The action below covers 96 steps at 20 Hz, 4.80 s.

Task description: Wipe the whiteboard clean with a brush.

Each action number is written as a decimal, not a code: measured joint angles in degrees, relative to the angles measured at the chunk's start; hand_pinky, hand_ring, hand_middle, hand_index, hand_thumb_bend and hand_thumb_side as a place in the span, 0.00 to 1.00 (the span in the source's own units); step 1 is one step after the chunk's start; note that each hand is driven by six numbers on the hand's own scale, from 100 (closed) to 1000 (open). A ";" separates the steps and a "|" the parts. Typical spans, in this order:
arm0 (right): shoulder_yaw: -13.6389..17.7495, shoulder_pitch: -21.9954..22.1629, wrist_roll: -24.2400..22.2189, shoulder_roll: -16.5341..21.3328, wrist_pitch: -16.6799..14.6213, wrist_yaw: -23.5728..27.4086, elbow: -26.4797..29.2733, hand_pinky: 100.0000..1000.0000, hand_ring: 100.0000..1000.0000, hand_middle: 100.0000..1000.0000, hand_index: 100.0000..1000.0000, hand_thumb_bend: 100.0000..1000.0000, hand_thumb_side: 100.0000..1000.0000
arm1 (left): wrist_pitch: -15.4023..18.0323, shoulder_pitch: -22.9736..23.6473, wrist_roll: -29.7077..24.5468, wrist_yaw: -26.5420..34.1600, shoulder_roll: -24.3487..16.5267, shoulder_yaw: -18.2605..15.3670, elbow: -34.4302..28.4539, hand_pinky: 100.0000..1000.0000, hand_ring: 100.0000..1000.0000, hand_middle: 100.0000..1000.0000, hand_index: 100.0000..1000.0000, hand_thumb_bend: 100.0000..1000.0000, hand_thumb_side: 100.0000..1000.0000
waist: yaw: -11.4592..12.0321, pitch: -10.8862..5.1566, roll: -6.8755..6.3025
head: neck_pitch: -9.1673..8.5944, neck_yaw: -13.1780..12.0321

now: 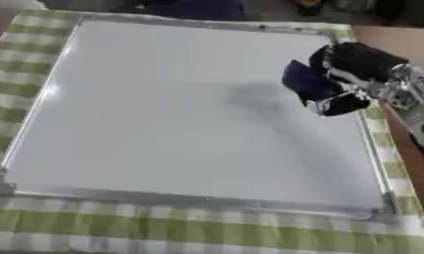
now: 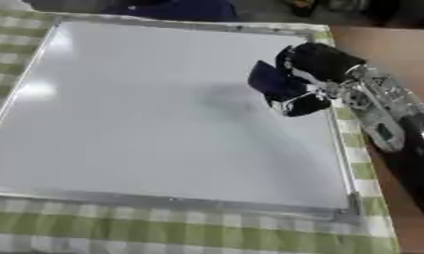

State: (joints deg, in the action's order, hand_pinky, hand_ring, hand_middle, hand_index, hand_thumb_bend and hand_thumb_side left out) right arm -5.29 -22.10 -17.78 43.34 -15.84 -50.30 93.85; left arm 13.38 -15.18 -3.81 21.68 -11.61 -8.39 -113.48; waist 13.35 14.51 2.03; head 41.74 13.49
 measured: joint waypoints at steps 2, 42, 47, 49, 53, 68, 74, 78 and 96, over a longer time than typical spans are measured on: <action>0.00 -0.02 -0.02 0.31 0.05 0.00 -0.25 0.40 0.48 0.10 0.05 0.00 0.37 | 0.01 -0.04 -0.01 0.00 0.00 0.00 0.00 0.45 0.55 0.51 0.47 0.03 1.00 | 0.07 0.11 0.00 | -0.01 0.04; -2.20 -8.65 -8.97 2.83 -9.37 8.62 -13.62 0.36 0.41 0.15 0.22 0.00 0.46 | -0.02 -2.52 -1.45 0.20 0.55 0.38 0.00 0.45 0.55 0.51 0.47 0.02 1.00 | 4.28 3.86 0.52 | -2.13 2.76; -2.21 -8.63 -10.27 2.81 -9.36 9.87 -13.63 0.37 0.41 0.16 0.36 0.00 0.47 | -0.02 -2.59 -1.45 0.20 0.55 0.38 0.00 0.45 0.55 0.51 0.47 0.02 1.00 | 4.28 3.95 0.50 | -2.13 2.66; -2.21 -8.62 -10.74 2.81 -9.51 10.33 -13.63 0.36 0.41 0.16 0.38 0.00 0.47 | -0.02 -2.68 -1.45 0.20 0.55 0.38 0.00 0.45 0.55 0.51 0.47 0.01 1.00 | 4.28 4.04 0.51 | -2.13 2.50; -2.21 -8.60 -11.52 2.81 -9.83 11.06 -13.63 0.36 0.40 0.13 0.39 0.00 0.48 | -0.02 -2.95 -1.45 0.20 0.56 0.38 0.00 0.45 0.55 0.51 0.47 0.01 1.00 | 4.30 4.16 0.51 | -2.13 2.45; -4.32 -8.96 -2.14 1.12 -7.52 -0.68 -13.47 0.27 0.36 0.06 0.32 0.00 0.38 | -0.02 -3.05 -1.47 0.27 0.74 0.38 0.00 0.45 0.55 0.51 0.47 0.01 1.00 | 4.69 4.22 0.43 | -3.10 3.10; -4.72 -7.61 1.01 1.05 -7.54 -5.13 -10.83 0.27 0.37 0.06 0.32 0.00 0.37 | -0.06 -3.07 -1.50 0.27 1.03 0.38 0.00 0.45 0.55 0.51 0.47 0.01 1.00 | 4.65 4.26 0.57 | -3.61 3.32; -4.86 -7.68 1.70 1.00 -7.29 -6.20 -10.87 0.27 0.37 0.06 0.32 0.00 0.34 | -0.12 -3.08 -1.59 0.27 1.04 0.39 0.00 0.45 0.55 0.51 0.47 0.01 1.00 | 4.76 4.26 0.54 | -3.89 3.80; -1.02 -10.67 -2.28 1.93 -5.79 0.47 -18.91 0.26 0.35 0.05 0.32 0.00 0.38 | 0.29 -3.52 -2.02 0.40 1.04 0.71 0.00 0.45 0.55 0.51 0.46 0.00 1.00 | 5.85 4.96 0.03 | -7.13 5.57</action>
State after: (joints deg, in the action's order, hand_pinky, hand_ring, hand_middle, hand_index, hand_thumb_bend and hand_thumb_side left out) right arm -6.31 -32.77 -20.06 45.26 -21.63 -49.83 74.94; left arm 13.67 -18.70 -5.83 22.08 -10.57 -7.68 -113.48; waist 19.20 19.46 2.07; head 34.61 19.06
